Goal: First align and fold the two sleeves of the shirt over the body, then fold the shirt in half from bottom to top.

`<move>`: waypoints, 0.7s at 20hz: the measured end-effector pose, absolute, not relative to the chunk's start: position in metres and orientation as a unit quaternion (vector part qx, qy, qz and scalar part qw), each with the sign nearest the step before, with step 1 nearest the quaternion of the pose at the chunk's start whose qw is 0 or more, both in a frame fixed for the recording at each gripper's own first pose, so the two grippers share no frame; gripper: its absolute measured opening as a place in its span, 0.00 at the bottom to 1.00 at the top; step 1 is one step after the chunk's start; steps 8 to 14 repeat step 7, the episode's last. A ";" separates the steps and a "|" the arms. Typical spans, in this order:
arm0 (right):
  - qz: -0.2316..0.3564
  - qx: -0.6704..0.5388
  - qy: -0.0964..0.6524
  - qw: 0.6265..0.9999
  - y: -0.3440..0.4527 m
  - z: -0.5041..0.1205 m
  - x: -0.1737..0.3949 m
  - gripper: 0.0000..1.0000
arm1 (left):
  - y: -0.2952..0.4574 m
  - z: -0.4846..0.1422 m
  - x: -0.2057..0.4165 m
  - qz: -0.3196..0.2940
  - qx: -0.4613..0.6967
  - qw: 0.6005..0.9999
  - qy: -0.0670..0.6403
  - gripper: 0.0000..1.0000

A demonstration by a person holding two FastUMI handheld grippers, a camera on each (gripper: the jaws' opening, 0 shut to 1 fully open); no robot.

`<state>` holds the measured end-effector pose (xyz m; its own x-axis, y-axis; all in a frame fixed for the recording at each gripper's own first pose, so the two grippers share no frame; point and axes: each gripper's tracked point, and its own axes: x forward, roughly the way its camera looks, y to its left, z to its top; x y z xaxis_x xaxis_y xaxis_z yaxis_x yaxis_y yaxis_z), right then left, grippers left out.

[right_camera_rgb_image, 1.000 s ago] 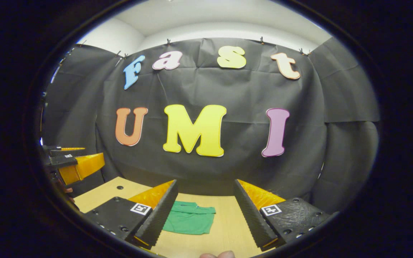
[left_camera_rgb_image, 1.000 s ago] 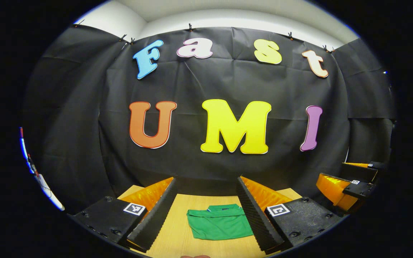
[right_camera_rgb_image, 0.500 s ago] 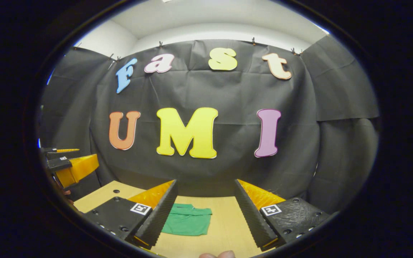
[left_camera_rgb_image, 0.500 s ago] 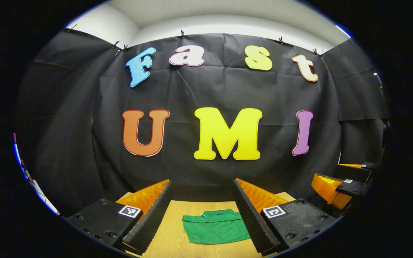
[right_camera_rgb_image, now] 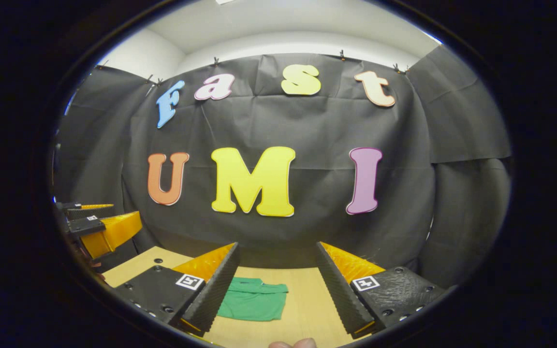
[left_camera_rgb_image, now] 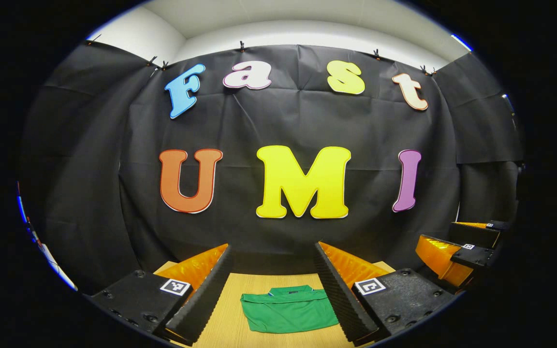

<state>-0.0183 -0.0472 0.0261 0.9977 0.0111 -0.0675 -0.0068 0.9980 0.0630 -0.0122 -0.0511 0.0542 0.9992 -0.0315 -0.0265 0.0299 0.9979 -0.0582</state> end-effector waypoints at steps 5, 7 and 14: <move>0.008 0.036 0.033 0.999 -0.046 0.030 -0.007 0.97 | -0.057 0.056 -0.009 -0.016 -0.029 0.999 0.014 1.00; 0.010 0.038 0.038 0.998 -0.045 0.027 -0.007 0.97 | -0.057 0.056 -0.008 -0.013 -0.030 0.999 0.014 1.00; 0.010 0.038 0.038 0.998 -0.045 0.027 -0.007 0.97 | -0.057 0.056 -0.008 -0.013 -0.030 0.999 0.014 1.00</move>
